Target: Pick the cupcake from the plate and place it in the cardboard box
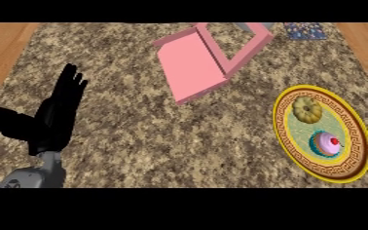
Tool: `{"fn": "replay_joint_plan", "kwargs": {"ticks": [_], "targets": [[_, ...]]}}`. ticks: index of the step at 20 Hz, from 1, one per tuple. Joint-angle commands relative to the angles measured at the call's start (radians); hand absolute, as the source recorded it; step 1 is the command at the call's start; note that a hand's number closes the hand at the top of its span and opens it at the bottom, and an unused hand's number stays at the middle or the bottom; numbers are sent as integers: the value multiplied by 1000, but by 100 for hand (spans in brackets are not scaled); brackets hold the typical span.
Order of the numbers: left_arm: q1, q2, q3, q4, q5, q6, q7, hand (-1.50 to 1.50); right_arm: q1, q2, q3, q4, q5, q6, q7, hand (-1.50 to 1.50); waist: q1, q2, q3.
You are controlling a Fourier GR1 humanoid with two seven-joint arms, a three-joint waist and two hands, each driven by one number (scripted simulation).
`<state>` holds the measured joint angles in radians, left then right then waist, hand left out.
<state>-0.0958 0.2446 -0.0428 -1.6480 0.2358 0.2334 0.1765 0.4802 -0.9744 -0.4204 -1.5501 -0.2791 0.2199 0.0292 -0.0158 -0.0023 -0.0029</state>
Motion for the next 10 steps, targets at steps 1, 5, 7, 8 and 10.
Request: {"fn": "replay_joint_plan", "kwargs": {"ticks": [1,5,7,8,10], "targets": [[31,3,16,-18,20,-31,3,0,-38,-5,-15,-131,-68,54,179,-150,13,1,1],[-19,-15,-2,-27,-31,4,44,0,-108,75,18,-196,-53,38,270,-150,14,2,2],[-7,-22,22,47,-11,-45,-29,0,-142,52,-7,-230,-75,72,333,-150,13,2,2],[50,-6,11,-91,-12,-33,37,0,-174,82,33,-232,-38,40,354,-150,21,1,3],[10,-25,45,71,-17,-72,-78,0,-136,139,16,-277,20,55,352,-150,11,2,2]]}}
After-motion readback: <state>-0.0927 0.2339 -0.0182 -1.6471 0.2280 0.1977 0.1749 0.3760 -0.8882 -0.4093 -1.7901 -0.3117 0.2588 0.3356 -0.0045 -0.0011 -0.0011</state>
